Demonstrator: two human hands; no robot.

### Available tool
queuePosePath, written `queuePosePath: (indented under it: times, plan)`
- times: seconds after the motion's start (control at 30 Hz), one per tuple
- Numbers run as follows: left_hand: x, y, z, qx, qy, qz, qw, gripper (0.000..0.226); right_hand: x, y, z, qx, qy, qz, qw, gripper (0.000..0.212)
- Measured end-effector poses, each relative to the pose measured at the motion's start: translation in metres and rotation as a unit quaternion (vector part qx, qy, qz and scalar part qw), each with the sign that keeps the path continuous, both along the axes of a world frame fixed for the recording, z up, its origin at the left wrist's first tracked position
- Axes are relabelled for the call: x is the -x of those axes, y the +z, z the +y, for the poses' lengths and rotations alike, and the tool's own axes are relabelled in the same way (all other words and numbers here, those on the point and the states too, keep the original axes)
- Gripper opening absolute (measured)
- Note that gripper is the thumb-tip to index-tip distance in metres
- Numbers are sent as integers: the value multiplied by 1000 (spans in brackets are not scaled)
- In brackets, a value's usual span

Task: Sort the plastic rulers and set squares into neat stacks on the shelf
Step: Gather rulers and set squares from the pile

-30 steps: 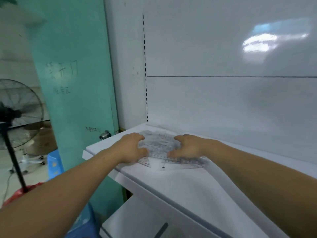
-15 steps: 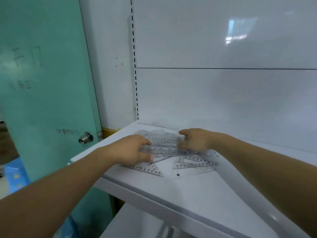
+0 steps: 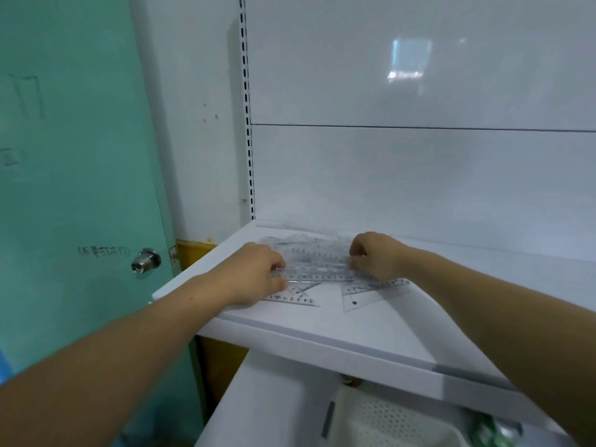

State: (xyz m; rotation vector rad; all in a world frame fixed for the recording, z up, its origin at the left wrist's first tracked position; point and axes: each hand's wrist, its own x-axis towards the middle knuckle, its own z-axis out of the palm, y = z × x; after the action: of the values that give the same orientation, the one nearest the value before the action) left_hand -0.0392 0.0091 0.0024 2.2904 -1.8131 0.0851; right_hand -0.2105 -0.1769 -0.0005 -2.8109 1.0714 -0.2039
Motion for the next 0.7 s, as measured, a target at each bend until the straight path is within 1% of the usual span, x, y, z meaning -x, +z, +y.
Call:
queuePosePath:
  times: [0.13,0.27,0.37,0.43,0.5,0.53,0.7]
  plan:
    - [-8,1,8,9,25,45,999,37,0,-1,2,2,5,10,1000,42]
    - [-14,4,14,-23,30,63,997,43,-2,2,4,4,-2,11,1000,35]
    - [-18,6,16,-31,31,76,996,25,-4,6,4,-9,-14,6,1000,36]
    - [-20,7,16,-32,45,89,995,21,-4,7,4,-17,-18,2,1000,42]
    - [-21,7,15,-39,50,89,994,25,-5,6,4,-23,-21,-7,999,49]
    - [-22,7,15,-43,48,91,994,28,-5,7,5,-20,-21,-11,1000,50]
    - [-21,9,18,-58,38,93,993,40,-9,12,6,-10,-11,-52,999,32]
